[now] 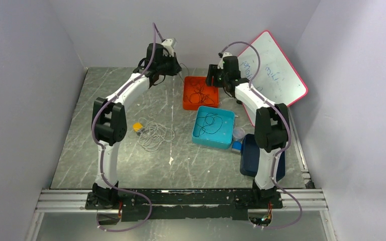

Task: Untangle the cables

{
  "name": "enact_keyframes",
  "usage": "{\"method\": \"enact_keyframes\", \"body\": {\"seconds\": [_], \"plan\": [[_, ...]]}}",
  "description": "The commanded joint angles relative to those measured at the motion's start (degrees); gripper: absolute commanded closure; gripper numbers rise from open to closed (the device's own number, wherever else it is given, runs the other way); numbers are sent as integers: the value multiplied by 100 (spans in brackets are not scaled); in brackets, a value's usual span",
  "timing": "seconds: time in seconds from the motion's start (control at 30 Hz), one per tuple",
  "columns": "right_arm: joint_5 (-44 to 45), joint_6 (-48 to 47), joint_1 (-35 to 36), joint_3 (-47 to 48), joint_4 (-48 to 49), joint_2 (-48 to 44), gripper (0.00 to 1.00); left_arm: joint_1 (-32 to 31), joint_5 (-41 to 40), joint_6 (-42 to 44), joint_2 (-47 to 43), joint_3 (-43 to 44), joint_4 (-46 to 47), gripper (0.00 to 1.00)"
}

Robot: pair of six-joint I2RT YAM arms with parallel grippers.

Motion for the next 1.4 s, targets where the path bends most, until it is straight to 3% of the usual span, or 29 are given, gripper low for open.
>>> {"method": "enact_keyframes", "body": {"seconds": [0.0, 0.4, 0.6, 0.83, 1.03, 1.1, 1.37], "plan": [[-24, 121, -36, -741, 238, -595, 38, -120, -40, 47, 472, 676, -339, 93], [-67, 506, -223, -3025, 714, -2447, 39, -433, -12, 9, 1718, 2040, -630, 92], [52, 456, -281, -3441, 647, -2867, 39, -519, 139, 11, 2024, 2184, -657, 81], [-25, 473, -327, -3576, 685, -2950, 39, -524, -40, 126, 1612, 1815, -587, 56], [-112, 478, -322, -3554, 711, -2874, 39, -512, -323, 237, 1057, 1473, -628, 48], [-201, 440, -325, -3472, 707, -2807, 39, -499, -389, 255, 721, 1213, -546, 34], [-661, 263, -333, -2839, 652, -2221, 42, -400, -489, 235, -469, -41, -308, 27]]}}
